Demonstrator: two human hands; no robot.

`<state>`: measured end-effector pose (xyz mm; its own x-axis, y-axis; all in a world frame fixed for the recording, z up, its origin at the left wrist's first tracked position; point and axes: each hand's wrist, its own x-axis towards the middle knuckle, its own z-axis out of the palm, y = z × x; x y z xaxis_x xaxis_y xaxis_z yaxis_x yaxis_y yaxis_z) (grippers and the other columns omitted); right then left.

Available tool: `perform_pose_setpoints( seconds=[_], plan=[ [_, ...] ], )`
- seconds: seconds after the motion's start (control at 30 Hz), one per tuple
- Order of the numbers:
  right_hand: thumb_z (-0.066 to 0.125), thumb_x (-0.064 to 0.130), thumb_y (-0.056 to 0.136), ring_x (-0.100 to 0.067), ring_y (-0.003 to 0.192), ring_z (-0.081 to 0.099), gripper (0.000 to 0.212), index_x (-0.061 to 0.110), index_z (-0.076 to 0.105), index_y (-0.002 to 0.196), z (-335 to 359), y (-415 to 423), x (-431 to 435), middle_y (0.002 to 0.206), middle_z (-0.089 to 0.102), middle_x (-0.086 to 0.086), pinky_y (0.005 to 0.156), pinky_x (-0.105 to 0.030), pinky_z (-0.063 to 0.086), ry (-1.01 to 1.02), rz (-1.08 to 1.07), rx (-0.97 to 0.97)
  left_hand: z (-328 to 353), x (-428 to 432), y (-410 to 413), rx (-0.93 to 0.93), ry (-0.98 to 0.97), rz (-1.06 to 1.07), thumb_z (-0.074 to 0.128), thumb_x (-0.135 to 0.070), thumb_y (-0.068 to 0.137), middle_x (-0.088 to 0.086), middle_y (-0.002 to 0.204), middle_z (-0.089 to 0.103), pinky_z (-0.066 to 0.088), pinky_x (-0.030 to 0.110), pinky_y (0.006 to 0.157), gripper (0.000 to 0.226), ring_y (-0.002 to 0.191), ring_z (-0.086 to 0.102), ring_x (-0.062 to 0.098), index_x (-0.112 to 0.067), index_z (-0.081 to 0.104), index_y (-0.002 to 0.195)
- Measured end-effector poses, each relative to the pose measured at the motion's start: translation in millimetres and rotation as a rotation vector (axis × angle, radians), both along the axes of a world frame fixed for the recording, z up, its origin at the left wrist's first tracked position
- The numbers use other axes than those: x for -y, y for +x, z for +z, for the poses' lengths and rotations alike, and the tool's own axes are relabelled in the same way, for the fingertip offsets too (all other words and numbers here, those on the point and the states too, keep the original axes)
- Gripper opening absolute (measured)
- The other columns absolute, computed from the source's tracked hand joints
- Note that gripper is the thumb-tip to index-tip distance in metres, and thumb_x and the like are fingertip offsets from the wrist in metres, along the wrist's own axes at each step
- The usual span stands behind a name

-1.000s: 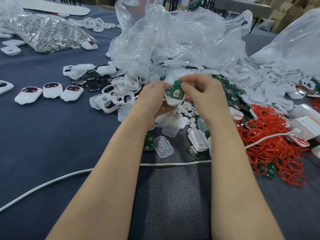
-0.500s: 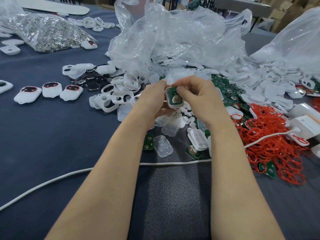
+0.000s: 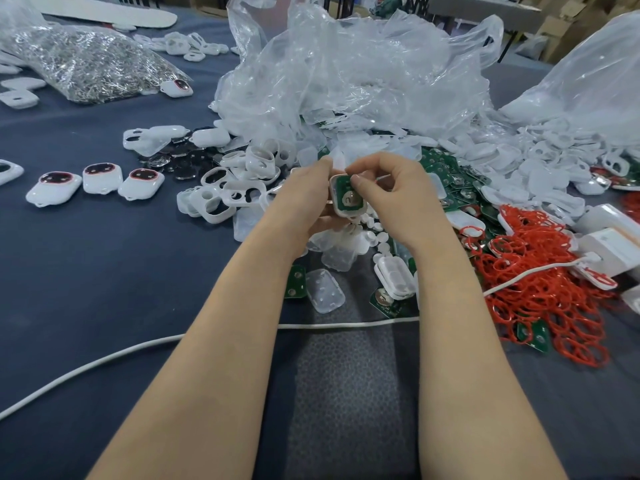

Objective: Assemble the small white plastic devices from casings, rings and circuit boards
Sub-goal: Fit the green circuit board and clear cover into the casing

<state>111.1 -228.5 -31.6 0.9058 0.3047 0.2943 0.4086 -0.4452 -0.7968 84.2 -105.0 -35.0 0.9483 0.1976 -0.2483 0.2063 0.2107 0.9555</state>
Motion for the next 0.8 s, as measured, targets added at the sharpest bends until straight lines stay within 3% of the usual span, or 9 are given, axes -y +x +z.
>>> perform_pose_setpoints(
  seconds=[0.17, 0.37, 0.57, 0.8],
  plan=[
    [0.062, 0.014, 0.088, -0.018, 0.073, 0.055, 0.012, 0.026, 0.065, 0.087, -0.7, 0.8, -0.3, 0.073, 0.055, 0.007, 0.068, -0.025, 0.045, 0.013, -0.029, 0.016, -0.6, 0.0, 0.3, 0.009, -0.004, 0.0, 0.036, -0.028, 0.102, 0.011, 0.079, 0.068, 0.055, 0.031, 0.064, 0.032, 0.063, 0.066, 0.021, -0.012, 0.06, 0.087],
    [0.063, 0.014, 0.088, -0.013, 0.068, 0.05, 0.013, 0.026, 0.065, 0.085, -1.7, 1.1, -0.1, 0.071, 0.054, 0.008, 0.062, -0.019, 0.039, 0.029, -0.025, 0.014, -0.3, 0.4, -0.1, 0.007, -0.011, 0.001, 0.036, -0.029, 0.103, 0.01, 0.078, 0.067, 0.056, 0.031, 0.063, 0.032, 0.064, 0.067, 0.021, -0.012, 0.059, 0.087],
    [0.062, 0.015, 0.088, -0.01, 0.064, 0.047, 0.014, 0.028, 0.066, 0.085, -1.4, 1.3, 0.0, 0.071, 0.052, 0.007, 0.062, -0.02, 0.039, 0.019, -0.008, 0.004, 0.3, 0.1, -0.5, 0.006, -0.01, 0.004, 0.036, -0.029, 0.103, 0.01, 0.079, 0.066, 0.056, 0.03, 0.062, 0.032, 0.067, 0.066, 0.022, -0.013, 0.058, 0.086],
    [0.063, 0.014, 0.088, -0.007, 0.06, 0.042, 0.014, 0.028, 0.068, 0.087, -1.9, 1.2, -1.7, 0.068, 0.049, 0.007, 0.061, -0.02, 0.036, 0.001, -0.028, 0.006, 0.3, -0.7, 0.6, -0.004, -0.011, 0.016, 0.038, -0.028, 0.102, 0.01, 0.081, 0.066, 0.057, 0.033, 0.068, 0.031, 0.068, 0.067, 0.022, -0.013, 0.059, 0.085]
  ],
)
